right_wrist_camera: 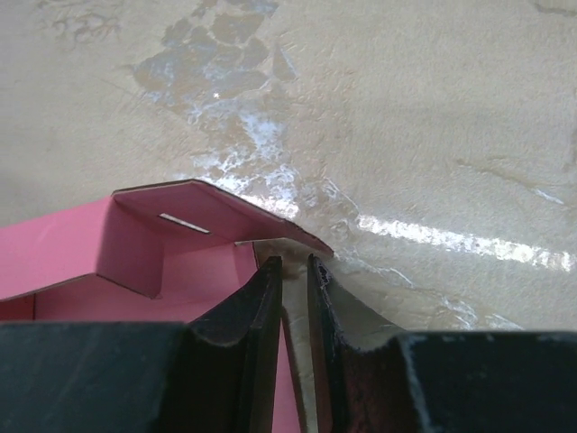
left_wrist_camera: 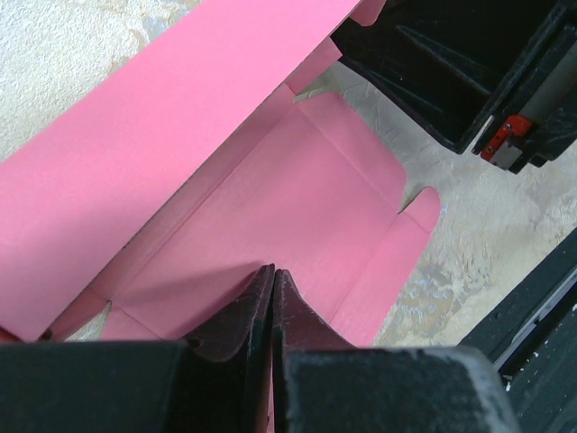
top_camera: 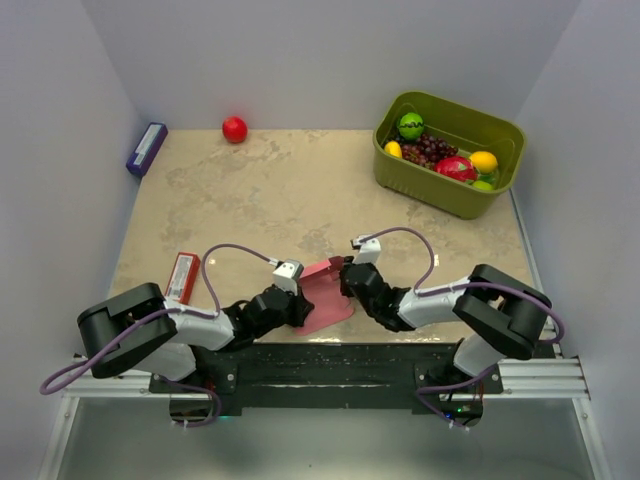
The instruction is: Fold the paper box
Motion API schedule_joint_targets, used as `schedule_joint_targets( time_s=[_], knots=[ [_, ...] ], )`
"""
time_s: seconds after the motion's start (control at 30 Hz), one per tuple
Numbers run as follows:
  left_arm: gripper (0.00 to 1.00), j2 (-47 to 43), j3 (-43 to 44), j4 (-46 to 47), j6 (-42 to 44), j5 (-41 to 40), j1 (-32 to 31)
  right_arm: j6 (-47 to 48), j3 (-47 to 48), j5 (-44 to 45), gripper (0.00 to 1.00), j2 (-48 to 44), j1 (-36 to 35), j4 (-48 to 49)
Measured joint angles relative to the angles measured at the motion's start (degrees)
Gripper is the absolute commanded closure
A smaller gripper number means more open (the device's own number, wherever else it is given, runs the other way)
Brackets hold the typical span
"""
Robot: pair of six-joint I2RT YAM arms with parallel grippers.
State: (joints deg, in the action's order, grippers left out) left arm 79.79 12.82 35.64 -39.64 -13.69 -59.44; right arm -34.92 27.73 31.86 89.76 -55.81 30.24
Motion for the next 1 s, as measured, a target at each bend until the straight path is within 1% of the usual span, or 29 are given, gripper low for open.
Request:
schedule_joint_targets(
  time_s=[0.27,0.57,0.6,0.67,0.73,0.77,0.8,0.87,1.0],
  knots=[
    [0.93,0.3,0.0,0.3,0.0,0.0,0.0,4.2,-1.3,-4.9,0.79,0.6,0.0,8.0],
    [0.94,1.0,0.0,1.4,0.0,0.3,0.0,5.4,-1.3,-8.7,0.80,4.0,0.0,11.3],
    [0.94,1.1,0.0,1.4,0.0,0.3,0.0,5.1,-1.3,-8.7,0.79,4.4,0.0,10.9],
    [0.94,1.1,0.0,1.4,-0.1,0.3,0.0,4.4,-1.3,-8.7,0.74,4.4,0.0,10.3],
    [0.94,1.1,0.0,1.4,-0.1,0.3,0.0,3.7,-1.3,-8.7,0.68,3.7,0.0,9.9],
    [0.94,1.1,0.0,1.5,-0.1,0.3,0.0,3.4,-1.3,-8.9,0.62,3.1,0.2,9.7],
    [0.94,1.1,0.0,1.5,-0.1,0.3,0.0,3.0,-1.4,-9.0,0.60,2.4,0.4,9.6],
    [0.95,1.1,-0.2,1.8,-0.2,0.4,0.0,2.5,-1.4,-9.5,0.57,1.1,1.1,9.6],
    [0.95,1.1,-0.5,2.3,-0.2,0.6,0.0,1.6,-1.4,-12.1,0.54,0.5,3.5,9.6]
  ],
)
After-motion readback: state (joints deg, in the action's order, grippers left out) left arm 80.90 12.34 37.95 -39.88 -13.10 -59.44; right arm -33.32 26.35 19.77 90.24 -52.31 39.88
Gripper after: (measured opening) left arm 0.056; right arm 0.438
